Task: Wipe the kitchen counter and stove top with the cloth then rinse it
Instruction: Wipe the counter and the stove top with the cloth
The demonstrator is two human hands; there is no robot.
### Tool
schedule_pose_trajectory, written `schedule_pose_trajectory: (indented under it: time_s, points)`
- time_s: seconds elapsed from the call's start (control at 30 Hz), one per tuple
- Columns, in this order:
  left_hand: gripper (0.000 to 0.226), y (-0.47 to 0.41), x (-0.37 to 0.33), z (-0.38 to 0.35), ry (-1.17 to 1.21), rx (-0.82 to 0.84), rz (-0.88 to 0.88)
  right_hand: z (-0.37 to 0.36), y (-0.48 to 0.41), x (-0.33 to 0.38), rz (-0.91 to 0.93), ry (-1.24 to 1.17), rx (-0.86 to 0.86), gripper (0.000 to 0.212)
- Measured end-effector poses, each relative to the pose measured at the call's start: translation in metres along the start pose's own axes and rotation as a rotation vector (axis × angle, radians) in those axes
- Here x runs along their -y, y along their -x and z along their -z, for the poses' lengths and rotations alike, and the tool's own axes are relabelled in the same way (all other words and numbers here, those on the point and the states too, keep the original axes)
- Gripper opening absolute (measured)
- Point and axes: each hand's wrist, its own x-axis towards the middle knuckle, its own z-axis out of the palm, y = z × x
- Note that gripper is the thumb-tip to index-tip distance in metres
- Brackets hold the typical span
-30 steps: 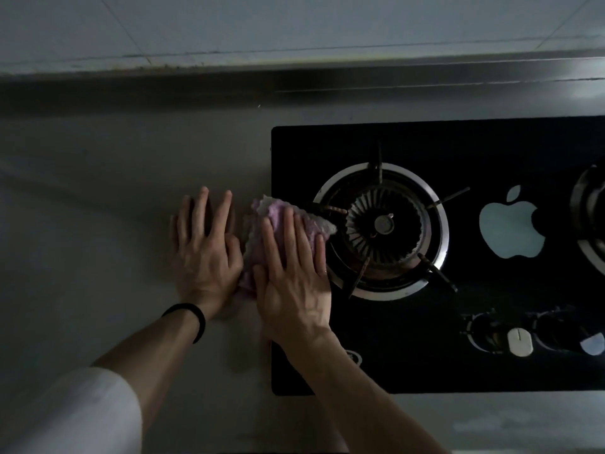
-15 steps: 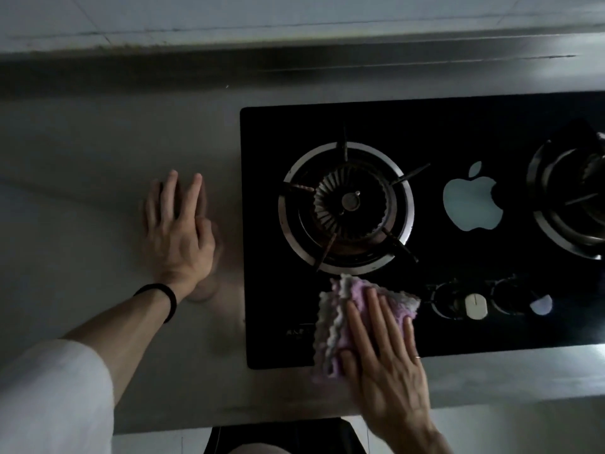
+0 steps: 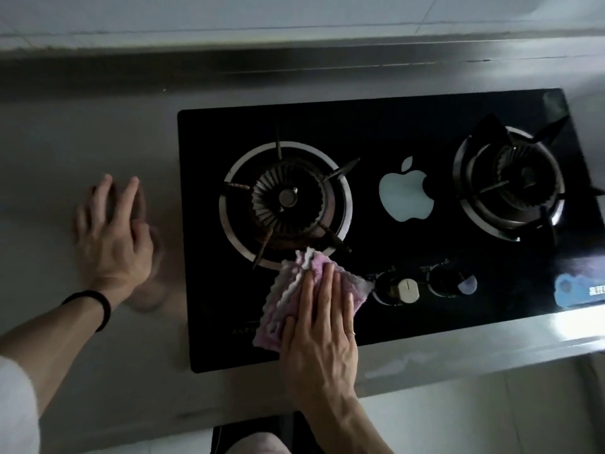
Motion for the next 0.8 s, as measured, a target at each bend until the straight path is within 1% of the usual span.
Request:
schedule_pose_trajectory:
  time_s: [0.07, 0.13, 0.17, 0.23, 0.4, 0.5, 0.6, 0.67, 0.8]
  points:
    - [0.068, 0.001, 0.000, -0.001, -0.003, -0.007, 0.007, 0.014, -0.016, 0.004, -0.132, 0.018, 0.119, 0.082]
    - [0.068, 0.000, 0.000, -0.002, 0.000, -0.009, 0.001, 0.022, -0.033, 0.008, -0.235, 0.025, 0.225, 0.085]
    - [0.069, 0.000, -0.001, -0.001, 0.005, -0.005, -0.002, 0.025, -0.038, 0.009, -0.256, 0.036, 0.257, 0.088]
    - [0.069, -0.001, -0.002, 0.000, 0.014, 0.004, 0.005, 0.030, -0.043, 0.009, -0.247, 0.075, 0.295, 0.092]
    - [0.070, 0.000, -0.006, 0.004, 0.024, 0.029, 0.015, 0.040, -0.046, -0.002, -0.212, 0.131, 0.357, 0.081]
    - [0.070, -0.001, -0.005, 0.004, 0.022, 0.053, 0.025, 0.048, -0.051, -0.023, -0.236, 0.168, 0.396, 0.086]
    - [0.069, 0.000, -0.004, 0.004, 0.010, 0.065, 0.031, 0.062, -0.066, -0.041, -0.280, 0.151, 0.374, 0.101]
    - [0.069, 0.000, -0.004, 0.005, 0.007, 0.063, 0.023, 0.070, -0.083, -0.050, -0.264, 0.120, 0.357, 0.118]
    - [0.070, 0.000, -0.005, 0.006, -0.019, 0.073, 0.013, 0.084, -0.127, -0.077, -0.087, 0.073, 0.345, 0.142]
